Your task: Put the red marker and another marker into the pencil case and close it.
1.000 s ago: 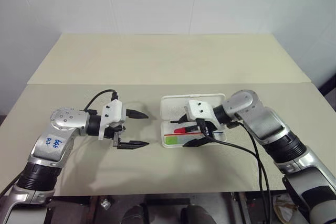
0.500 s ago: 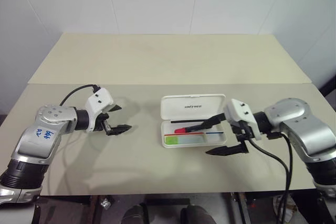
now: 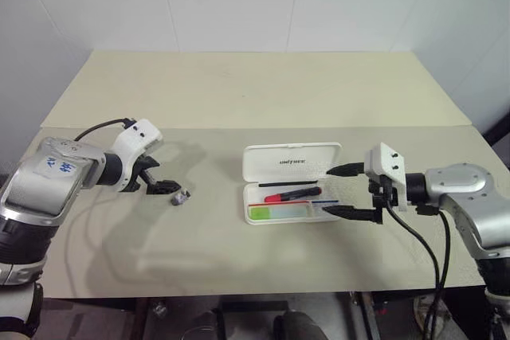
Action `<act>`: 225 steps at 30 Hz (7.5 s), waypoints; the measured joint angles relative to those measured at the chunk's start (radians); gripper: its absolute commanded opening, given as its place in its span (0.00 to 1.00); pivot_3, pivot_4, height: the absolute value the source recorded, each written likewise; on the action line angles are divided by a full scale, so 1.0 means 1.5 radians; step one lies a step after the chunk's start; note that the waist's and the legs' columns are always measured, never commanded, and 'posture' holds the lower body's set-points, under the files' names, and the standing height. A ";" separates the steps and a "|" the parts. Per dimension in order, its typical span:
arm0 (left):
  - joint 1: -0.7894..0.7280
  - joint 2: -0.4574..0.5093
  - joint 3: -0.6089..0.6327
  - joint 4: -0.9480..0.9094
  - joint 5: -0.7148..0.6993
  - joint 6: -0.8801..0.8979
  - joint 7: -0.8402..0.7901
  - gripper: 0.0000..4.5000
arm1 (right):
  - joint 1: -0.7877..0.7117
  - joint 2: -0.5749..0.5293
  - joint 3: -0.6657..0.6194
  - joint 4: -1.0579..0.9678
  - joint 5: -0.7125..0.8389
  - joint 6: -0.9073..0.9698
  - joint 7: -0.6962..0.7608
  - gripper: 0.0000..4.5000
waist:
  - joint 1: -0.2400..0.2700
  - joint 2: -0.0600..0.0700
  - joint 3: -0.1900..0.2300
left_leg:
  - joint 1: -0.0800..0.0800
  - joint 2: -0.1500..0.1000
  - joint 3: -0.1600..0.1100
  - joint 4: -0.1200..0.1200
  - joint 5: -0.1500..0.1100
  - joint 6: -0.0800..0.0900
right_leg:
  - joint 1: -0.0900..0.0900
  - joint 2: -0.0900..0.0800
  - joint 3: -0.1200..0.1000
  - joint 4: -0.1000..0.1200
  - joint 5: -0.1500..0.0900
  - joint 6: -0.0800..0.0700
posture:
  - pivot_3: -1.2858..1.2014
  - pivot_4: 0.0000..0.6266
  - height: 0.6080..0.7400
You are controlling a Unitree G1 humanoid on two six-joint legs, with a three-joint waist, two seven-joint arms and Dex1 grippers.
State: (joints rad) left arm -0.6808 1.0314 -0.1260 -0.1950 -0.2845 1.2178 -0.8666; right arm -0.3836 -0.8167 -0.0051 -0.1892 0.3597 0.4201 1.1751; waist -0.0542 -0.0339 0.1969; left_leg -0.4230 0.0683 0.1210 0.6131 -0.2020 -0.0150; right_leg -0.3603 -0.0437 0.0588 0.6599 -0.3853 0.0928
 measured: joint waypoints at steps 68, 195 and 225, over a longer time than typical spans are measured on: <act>0.041 -0.073 -0.088 0.031 0.038 -0.250 -0.010 0.08 | 0.066 -0.047 -0.064 -0.078 0.060 0.040 -0.066 1.00 | 0.017 -0.002 0.001 | 0.000 0.000 0.000 0.001 0.000 0.000 | 0.001 -0.001 0.000 0.000 0.000 0.000 | 0.52 0.24 1.00; -0.075 -0.312 0.049 0.216 -0.016 -0.564 -0.272 0.81 | 0.181 -0.100 -0.181 -0.050 0.076 0.036 -0.088 1.00 | 0.016 -0.001 0.001 | 0.000 -0.001 -0.001 0.006 0.000 0.001 | 0.003 0.000 -0.001 0.002 0.001 0.004 | 0.52 0.24 1.00; -0.172 -0.341 0.046 0.520 0.036 -0.716 -0.263 0.01 | 0.105 -0.103 -0.208 -0.014 0.120 0.000 -0.019 1.00 | 0.018 -0.001 0.001 | 0.000 -0.001 0.001 0.006 0.000 0.002 | 0.002 0.000 -0.002 0.001 0.001 0.004 | 0.52 0.24 1.00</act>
State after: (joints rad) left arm -0.9383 0.5199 -0.0564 0.5850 -0.2301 0.1431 -1.2615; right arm -0.2259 -0.9715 -0.3168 -0.2097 0.5396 0.4201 1.1460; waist -0.0275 -0.0357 0.1979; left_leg -0.4236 0.0668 0.1231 0.6222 -0.2025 -0.0123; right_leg -0.3578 -0.0436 0.0561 0.6621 -0.3844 0.0985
